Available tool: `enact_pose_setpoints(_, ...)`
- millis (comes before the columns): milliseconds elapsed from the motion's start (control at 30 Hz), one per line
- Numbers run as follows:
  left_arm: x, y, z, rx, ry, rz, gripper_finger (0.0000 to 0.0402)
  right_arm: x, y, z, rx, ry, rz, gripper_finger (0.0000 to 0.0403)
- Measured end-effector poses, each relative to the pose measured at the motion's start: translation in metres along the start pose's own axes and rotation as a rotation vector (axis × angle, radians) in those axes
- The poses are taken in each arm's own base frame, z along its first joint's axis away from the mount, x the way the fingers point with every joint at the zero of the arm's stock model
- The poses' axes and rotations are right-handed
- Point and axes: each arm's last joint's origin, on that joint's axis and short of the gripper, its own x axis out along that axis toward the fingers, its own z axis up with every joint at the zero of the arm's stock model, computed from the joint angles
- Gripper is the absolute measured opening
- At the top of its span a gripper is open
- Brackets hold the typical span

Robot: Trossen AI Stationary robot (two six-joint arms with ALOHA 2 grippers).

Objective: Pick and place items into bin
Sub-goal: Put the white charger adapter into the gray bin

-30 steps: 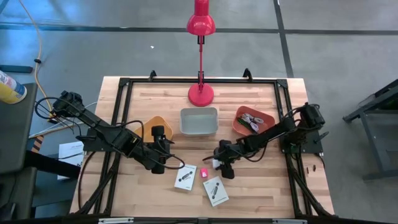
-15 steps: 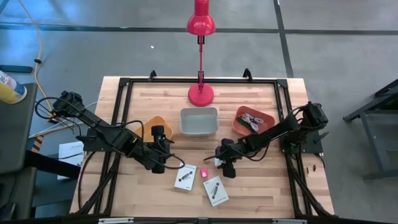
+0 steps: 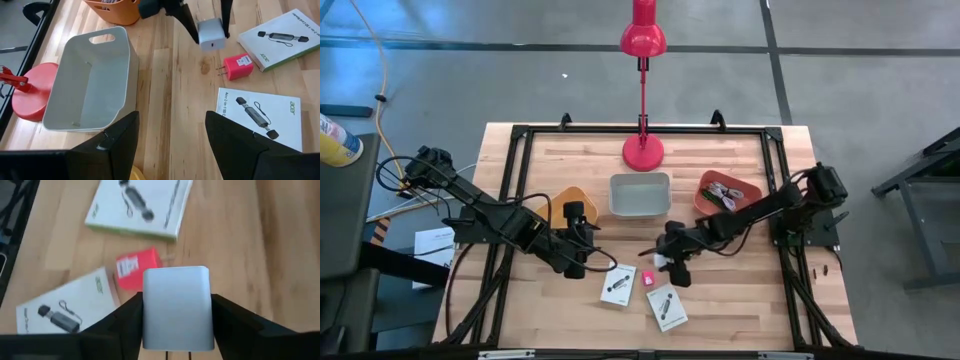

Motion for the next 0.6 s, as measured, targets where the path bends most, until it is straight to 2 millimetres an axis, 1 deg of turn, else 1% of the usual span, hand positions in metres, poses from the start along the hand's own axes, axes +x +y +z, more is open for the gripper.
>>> enact_pose_setpoints(100,0.000,0.000,0.000,0.000,0.000,0.000,0.0216,-0.008,0.000,0.020,-0.048,-0.015,-0.020,0.0186)
enact_pose_setpoints(200,0.000,0.000,0.000,0.000,0.000,0.000,0.0216,-0.019,-0.002,0.042,-0.100,-0.038,-0.082,0.0190)
enact_pose_setpoints(333,0.000,0.000,0.000,0.001,0.003,-0.006,0.0216,-0.036,-0.015,0.071,-0.155,-0.068,-0.217,0.0202)
enact_pose_setpoints(467,0.000,0.000,0.000,0.001,0.005,-0.011,0.0216,-0.053,-0.039,0.092,-0.152,-0.088,-0.345,0.0196)
enact_pose_setpoints(600,0.000,-0.001,0.000,0.002,0.009,-0.021,0.0216,-0.063,-0.073,0.099,-0.085,-0.094,-0.409,0.0188)
